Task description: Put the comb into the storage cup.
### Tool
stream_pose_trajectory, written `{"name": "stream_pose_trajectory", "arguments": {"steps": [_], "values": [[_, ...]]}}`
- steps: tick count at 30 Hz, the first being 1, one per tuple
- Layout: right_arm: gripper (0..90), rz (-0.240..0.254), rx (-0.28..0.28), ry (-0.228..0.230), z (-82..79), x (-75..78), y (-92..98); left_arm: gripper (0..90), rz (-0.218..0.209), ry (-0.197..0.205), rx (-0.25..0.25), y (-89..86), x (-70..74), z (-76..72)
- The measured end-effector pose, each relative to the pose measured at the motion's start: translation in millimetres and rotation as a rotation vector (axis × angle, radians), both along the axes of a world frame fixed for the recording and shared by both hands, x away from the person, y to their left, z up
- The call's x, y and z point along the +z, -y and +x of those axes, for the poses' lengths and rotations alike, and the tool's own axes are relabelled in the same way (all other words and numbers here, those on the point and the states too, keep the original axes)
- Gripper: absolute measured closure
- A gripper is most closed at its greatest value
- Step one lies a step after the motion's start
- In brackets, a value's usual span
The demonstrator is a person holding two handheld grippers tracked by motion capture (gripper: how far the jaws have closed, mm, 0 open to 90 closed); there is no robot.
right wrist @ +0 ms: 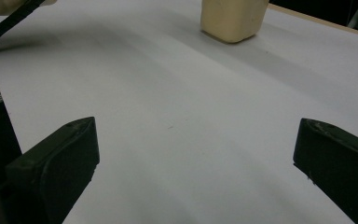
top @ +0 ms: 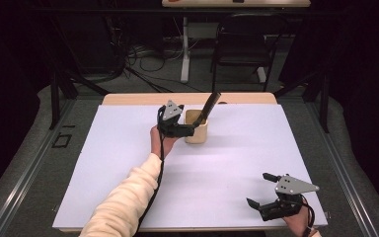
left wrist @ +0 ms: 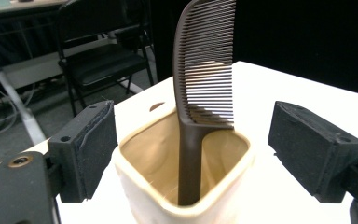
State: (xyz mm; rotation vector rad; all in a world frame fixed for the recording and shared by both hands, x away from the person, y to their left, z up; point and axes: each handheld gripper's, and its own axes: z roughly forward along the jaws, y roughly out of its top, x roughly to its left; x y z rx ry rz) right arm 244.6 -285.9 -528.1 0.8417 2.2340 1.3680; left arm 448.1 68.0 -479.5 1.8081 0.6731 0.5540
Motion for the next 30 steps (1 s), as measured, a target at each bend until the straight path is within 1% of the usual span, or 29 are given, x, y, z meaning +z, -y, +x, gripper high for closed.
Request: {"name": "stream_pose_trajectory", "arguments": {"steps": [2,3,6,10,12,17,19,20,30], "values": [[0.0,-0.005,-0.002,-0.002,-0.3,-0.1,0.3,13.6,0.013,-0.004,0.005,-5.0,0.8,-3.9],[0.0,-0.003,-0.004,-0.003,-0.5,-0.2,0.5,12.4,0.012,-0.011,0.006,-7.6,1.0,-5.6],[0.0,-0.004,-0.007,-0.004,-1.2,-0.1,1.0,7.9,0.037,-0.024,0.013,-13.9,1.4,-11.4],[0.0,-0.006,-0.01,-0.005,-1.1,-0.2,1.2,2.1,0.1,-0.025,0.031,-19.4,0.6,-19.3],[0.0,-0.008,-0.009,-0.006,-0.4,-0.7,0.9,0.3,0.105,-0.035,0.037,-22.7,-1.0,-22.4],[0.0,-0.01,-0.01,-0.011,-1.6,-0.9,1.4,0.2,0.122,-0.062,0.048,-29.5,-5.3,-28.8],[0.0,-0.006,-0.013,-0.013,-1.6,-0.7,1.3,0.1,0.136,-0.066,0.052,-30.9,-5.7,-31.2],[0.0,-0.014,-0.009,-0.012,-1.3,-0.7,1.3,0.0,0.136,-0.069,0.052,-31.8,-5.7,-32.3],[0.0,-0.015,-0.005,-0.017,-1.4,-0.7,-0.3,0.0,0.148,-0.085,0.066,-42.2,-7.1,-43.8]]}}
